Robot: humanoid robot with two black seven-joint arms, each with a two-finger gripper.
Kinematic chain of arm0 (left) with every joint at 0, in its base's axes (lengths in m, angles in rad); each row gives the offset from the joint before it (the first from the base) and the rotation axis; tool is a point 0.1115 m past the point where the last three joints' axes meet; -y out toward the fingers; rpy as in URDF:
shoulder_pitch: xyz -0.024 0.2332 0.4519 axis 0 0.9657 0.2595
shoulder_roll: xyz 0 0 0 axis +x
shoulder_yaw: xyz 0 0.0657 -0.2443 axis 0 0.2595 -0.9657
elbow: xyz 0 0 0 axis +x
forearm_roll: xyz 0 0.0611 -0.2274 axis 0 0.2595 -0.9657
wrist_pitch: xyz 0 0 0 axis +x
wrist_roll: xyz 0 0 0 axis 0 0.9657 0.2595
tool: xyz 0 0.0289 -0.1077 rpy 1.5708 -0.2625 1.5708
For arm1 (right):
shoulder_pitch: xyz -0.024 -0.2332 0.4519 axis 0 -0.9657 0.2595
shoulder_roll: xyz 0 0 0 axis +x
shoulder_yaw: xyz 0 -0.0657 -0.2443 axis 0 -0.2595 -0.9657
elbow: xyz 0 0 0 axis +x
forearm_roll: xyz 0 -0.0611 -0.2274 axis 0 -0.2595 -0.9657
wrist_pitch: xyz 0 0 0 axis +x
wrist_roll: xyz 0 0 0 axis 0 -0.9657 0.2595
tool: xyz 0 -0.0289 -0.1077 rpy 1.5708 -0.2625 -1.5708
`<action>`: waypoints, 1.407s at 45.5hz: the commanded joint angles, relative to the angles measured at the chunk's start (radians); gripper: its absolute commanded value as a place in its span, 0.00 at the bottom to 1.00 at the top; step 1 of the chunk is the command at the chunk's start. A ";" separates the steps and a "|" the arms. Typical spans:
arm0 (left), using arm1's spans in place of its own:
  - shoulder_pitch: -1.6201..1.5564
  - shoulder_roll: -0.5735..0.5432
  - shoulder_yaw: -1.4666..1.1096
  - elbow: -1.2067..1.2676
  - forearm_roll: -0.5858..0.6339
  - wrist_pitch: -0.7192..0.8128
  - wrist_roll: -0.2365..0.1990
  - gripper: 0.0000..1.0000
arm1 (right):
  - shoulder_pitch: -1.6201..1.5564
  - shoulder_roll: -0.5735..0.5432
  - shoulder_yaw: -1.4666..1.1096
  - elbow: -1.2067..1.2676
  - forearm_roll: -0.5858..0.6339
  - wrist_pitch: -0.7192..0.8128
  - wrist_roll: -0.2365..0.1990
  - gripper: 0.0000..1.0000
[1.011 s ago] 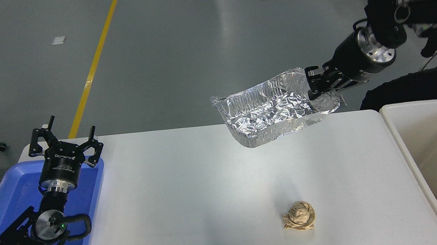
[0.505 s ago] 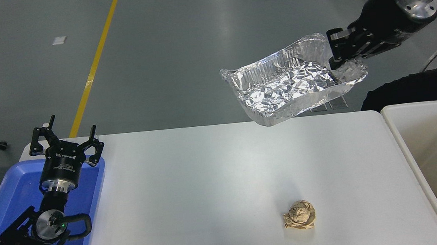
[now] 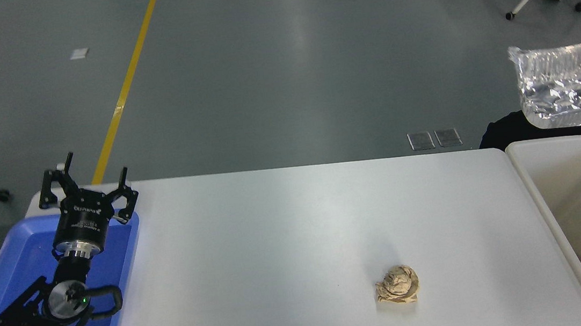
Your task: Pick up foil plate and place in dustbin
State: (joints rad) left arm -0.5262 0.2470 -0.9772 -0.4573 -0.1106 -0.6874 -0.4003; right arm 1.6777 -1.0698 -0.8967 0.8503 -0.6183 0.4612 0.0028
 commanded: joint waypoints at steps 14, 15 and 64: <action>0.000 0.000 0.000 0.000 0.000 0.000 0.000 1.00 | -0.891 0.315 0.427 -0.528 0.371 -0.250 0.013 0.00; 0.000 0.000 0.000 0.000 0.000 0.000 0.000 1.00 | -0.923 0.362 0.430 -0.572 0.426 -0.251 0.013 0.00; -0.003 0.000 0.003 -0.001 0.000 -0.001 0.000 1.00 | -0.446 0.329 0.194 -0.366 0.321 -0.191 0.005 1.00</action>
State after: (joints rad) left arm -0.5286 0.2469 -0.9753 -0.4576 -0.1103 -0.6871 -0.4005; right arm 0.8685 -0.6580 -0.5319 0.2653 -0.1435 0.1898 0.0104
